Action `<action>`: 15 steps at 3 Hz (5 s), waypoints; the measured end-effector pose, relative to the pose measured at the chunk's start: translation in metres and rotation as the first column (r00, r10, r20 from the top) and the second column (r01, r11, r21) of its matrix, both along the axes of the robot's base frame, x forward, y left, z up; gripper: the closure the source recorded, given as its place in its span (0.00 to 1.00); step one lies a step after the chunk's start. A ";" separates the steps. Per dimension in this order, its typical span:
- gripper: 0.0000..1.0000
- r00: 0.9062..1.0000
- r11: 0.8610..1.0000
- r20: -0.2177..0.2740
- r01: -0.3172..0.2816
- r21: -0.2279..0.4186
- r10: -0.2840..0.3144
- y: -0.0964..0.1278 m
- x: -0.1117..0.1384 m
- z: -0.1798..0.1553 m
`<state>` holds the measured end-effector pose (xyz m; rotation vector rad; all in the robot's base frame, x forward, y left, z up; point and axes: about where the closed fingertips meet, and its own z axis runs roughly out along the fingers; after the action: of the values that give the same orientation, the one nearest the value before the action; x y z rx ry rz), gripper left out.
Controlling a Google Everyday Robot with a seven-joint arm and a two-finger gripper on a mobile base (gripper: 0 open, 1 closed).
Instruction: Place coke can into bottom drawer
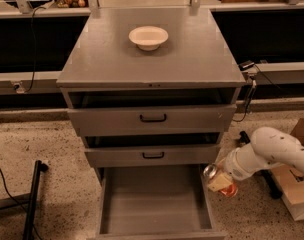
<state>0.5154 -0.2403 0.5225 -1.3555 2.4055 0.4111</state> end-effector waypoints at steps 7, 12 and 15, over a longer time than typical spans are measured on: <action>1.00 0.996 0.925 0.081 -0.069 0.373 0.041 0.126 0.007 -0.141; 0.59 0.968 0.896 0.113 -0.249 0.367 0.222 0.150 0.064 -0.280; 0.00 0.932 0.923 0.066 -0.362 0.129 0.356 0.134 0.060 -0.308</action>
Offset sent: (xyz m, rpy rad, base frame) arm -0.0118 0.0279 -0.0135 0.0828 0.0304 0.1908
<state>0.5753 -0.1062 0.2150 -1.7239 2.0482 0.6263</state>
